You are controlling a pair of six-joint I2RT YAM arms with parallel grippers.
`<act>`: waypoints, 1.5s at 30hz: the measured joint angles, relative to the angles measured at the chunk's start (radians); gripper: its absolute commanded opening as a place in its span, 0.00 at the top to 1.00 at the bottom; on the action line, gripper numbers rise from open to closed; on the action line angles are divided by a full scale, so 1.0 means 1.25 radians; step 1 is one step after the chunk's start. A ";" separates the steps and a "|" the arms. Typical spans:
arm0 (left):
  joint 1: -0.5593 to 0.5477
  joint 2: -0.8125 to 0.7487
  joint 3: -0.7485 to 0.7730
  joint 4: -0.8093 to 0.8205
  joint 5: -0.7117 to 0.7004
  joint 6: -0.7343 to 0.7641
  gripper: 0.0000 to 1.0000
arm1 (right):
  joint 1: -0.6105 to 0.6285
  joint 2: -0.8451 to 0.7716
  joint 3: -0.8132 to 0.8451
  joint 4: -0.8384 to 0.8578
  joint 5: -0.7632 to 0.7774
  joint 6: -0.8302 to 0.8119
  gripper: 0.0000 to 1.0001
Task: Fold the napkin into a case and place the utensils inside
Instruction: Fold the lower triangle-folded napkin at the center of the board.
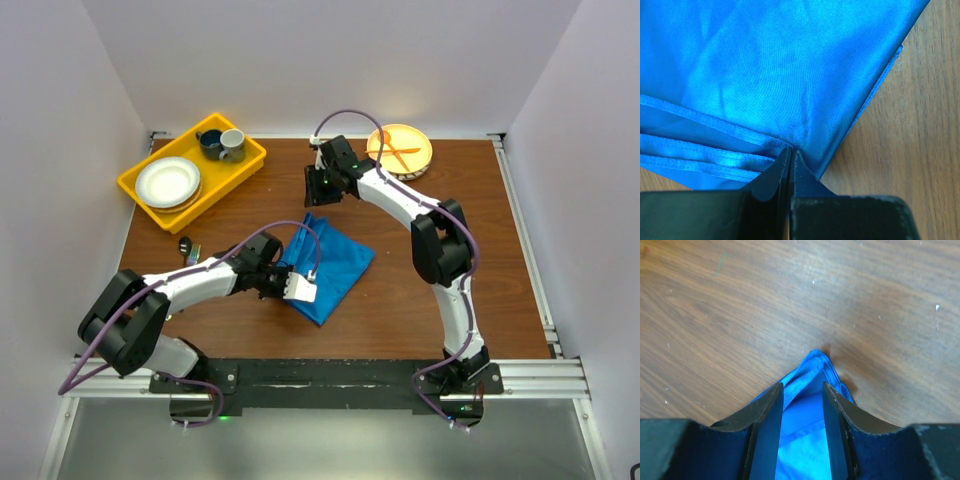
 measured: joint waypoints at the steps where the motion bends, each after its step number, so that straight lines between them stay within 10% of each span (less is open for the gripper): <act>1: 0.000 0.000 0.000 0.000 0.000 0.000 1.00 | 0.000 0.001 0.003 0.002 0.000 0.001 0.60; 45: 0.000 0.000 0.000 0.001 0.000 -0.001 1.00 | 0.006 0.114 0.032 0.035 0.003 0.020 0.77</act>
